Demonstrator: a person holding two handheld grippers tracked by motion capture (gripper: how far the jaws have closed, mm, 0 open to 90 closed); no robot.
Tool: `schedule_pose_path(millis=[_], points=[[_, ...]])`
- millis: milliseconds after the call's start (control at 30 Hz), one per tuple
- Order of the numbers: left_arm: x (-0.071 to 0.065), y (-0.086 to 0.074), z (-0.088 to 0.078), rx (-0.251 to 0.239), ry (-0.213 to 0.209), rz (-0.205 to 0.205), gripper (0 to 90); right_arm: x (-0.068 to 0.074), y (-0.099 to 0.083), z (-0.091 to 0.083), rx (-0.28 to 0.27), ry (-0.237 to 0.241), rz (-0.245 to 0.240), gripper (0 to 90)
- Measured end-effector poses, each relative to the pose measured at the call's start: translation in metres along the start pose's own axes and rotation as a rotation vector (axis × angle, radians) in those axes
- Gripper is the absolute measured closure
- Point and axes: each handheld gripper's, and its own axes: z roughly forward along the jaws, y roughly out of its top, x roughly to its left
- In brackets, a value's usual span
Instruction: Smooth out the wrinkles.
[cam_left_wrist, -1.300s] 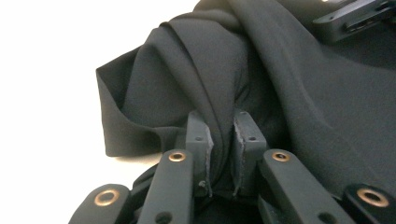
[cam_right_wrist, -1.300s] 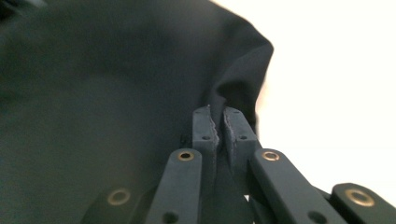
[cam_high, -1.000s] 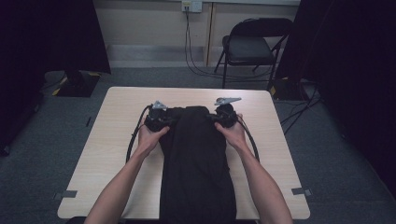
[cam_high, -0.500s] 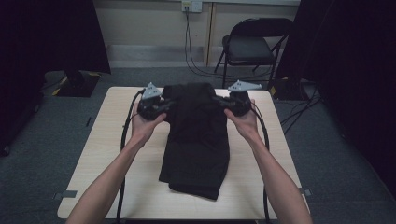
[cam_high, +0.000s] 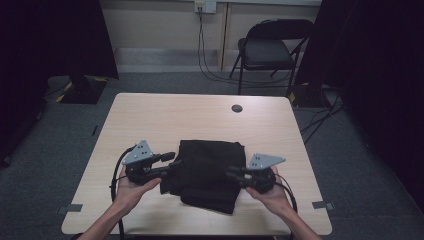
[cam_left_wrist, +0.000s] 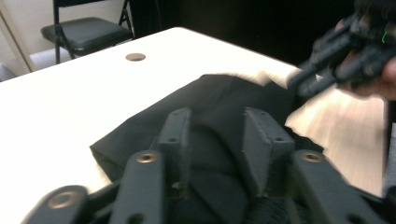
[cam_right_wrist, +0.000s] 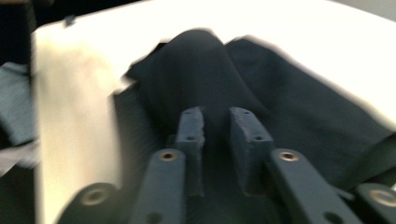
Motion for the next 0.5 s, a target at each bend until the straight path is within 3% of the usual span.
schedule_pose_path(millis=[33, 67, 100, 133, 167, 200, 233, 267, 300, 333, 367, 400, 433, 467, 500], points=[[0.002, 0.001, 0.001, 0.002, 0.001, -0.008, 57.6, 0.009, -0.006, -0.006, -0.012, 0.030, 0.009, 65.2], [0.005, 0.001, 0.005, 0.019, 0.005, -0.021, 57.6, 0.009, -0.006, -0.006, -0.012, 0.030, 0.009, 65.2], [0.013, -0.001, 0.019, 0.053, 0.051, -0.014, 55.7, 0.010, -0.001, -0.013, -0.048, 0.008, 0.016, 61.3], [0.013, -0.001, 0.019, 0.053, 0.051, -0.014, 55.5, 0.010, -0.001, -0.013, -0.048, 0.008, 0.016, 61.3], [0.022, -0.004, 0.039, 0.090, 0.042, -0.061, 54.0, 0.003, 0.009, -0.017, -0.097, 0.000, 0.030, 62.6], [0.022, -0.004, 0.039, 0.090, 0.042, -0.061, 53.7, 0.003, 0.009, -0.017, -0.097, 0.000, 0.030, 62.6], [0.029, -0.009, 0.057, 0.145, 0.044, -0.060, 52.0, -0.007, 0.018, -0.011, -0.107, -0.033, 0.044, 67.5], [0.029, -0.009, 0.057, 0.145, 0.044, -0.060, 51.3, -0.013, 0.021, -0.004, -0.098, -0.040, 0.058, 68.4], [0.032, -0.012, 0.064, 0.151, 0.049, -0.090, 51.3, -0.016, 0.022, 0.005, -0.068, -0.043, 0.063, 69.2], [0.032, -0.014, 0.070, 0.166, 0.040, -0.096, 51.3, -0.016, 0.022, 0.005, -0.068, -0.043, 0.063, 69.2], [0.025, -0.018, 0.077, 0.208, -0.007, -0.073, 49.6, -0.015, 0.019, 0.024, 0.010, -0.050, 0.046, 67.6], [0.025, -0.018, 0.077, 0.208, -0.007, -0.073, 48.7, -0.015, 0.019, 0.024, 0.010, -0.050, 0.046, 67.6], [0.013, -0.022, 0.075, 0.266, -0.094, -0.037, 48.5, -0.007, 0.010, 0.039, 0.049, 0.006, 0.051, 66.6], [0.013, -0.022, 0.075, 0.266, -0.094, -0.037, 47.6, -0.007, 0.010, 0.039, 0.049, 0.006, 0.051, 66.6], [0.006, -0.025, 0.071, 0.281, -0.143, -0.038, 47.6, -0.001, 0.005, 0.043, 0.065, 0.034, 0.036, 66.5]])
